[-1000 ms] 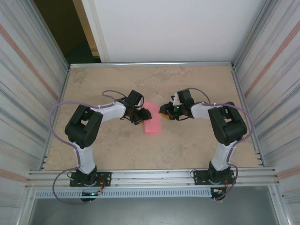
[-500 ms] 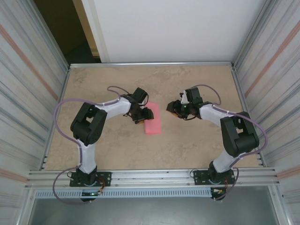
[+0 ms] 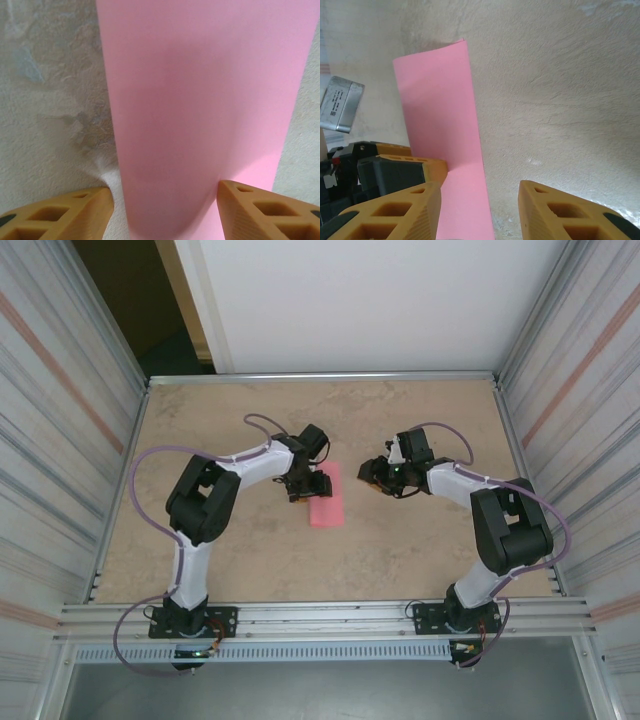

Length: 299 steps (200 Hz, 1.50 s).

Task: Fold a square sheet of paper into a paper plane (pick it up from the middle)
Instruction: First fold in half a square sheet of paper at the center of the table, then hold the square sheet of paper at the center of the table.

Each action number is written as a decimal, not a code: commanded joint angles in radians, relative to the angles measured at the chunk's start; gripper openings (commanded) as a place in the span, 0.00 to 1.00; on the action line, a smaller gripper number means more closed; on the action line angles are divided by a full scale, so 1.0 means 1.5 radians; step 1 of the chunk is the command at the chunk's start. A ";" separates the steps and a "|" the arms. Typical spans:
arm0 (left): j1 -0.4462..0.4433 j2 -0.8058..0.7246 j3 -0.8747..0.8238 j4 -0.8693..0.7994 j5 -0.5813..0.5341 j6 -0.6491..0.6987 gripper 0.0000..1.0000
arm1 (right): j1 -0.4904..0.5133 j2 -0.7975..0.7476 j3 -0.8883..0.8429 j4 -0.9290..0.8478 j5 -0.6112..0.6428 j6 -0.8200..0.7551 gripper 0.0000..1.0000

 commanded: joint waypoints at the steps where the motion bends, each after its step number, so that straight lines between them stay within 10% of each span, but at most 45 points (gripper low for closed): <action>1: -0.015 0.139 -0.064 -0.030 -0.027 0.007 0.60 | -0.002 -0.002 -0.001 -0.009 -0.004 -0.013 0.43; 299: -0.018 0.205 -0.037 -0.030 0.000 -0.008 0.60 | 0.034 0.042 -0.014 0.048 -0.048 0.013 0.39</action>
